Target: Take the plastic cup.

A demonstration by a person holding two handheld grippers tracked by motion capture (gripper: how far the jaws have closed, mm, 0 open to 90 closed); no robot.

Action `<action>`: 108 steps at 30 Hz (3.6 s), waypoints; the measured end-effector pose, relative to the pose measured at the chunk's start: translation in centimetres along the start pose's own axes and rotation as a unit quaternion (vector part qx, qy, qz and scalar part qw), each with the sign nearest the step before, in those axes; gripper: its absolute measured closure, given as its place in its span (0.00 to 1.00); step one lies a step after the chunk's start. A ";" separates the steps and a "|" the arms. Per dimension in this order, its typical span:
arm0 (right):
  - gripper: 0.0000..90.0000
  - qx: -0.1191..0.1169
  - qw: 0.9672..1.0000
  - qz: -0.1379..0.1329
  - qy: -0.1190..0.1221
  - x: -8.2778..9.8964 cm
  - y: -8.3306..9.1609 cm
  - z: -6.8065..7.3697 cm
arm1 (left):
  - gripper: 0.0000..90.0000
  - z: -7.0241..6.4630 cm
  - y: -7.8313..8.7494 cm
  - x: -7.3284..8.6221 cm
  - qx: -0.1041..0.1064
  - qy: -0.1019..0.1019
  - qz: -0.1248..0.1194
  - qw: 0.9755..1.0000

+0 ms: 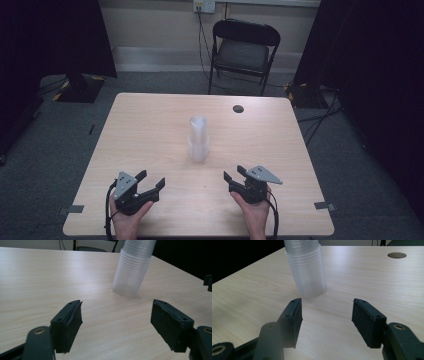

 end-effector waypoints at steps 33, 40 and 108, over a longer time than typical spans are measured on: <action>0.27 -0.072 0.996 -0.020 0.057 -5.0 -2.3 2.5 | 0.26 -1.7 -1.4 -1.4 0.036 -0.032 0.009 0.999; 0.26 -0.073 0.994 -0.023 0.074 -6.2 -3.2 2.8 | 0.25 -2.1 -1.3 -1.5 0.039 -0.032 0.004 0.999; 0.33 -0.095 0.992 -0.003 0.087 -10.1 -14.8 2.0 | 0.20 -1.9 -1.3 -0.7 0.040 -0.035 0.019 0.998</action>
Point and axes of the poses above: each handheld gripper's, and its own axes: y roughly backward along the jaws, x roughly out of its underside, z roughly to its left, the point moved 2 cm from there along -y, roughly forward along the jaws, and after that the axes turned 3 degrees about y, right-handed, at the moved point
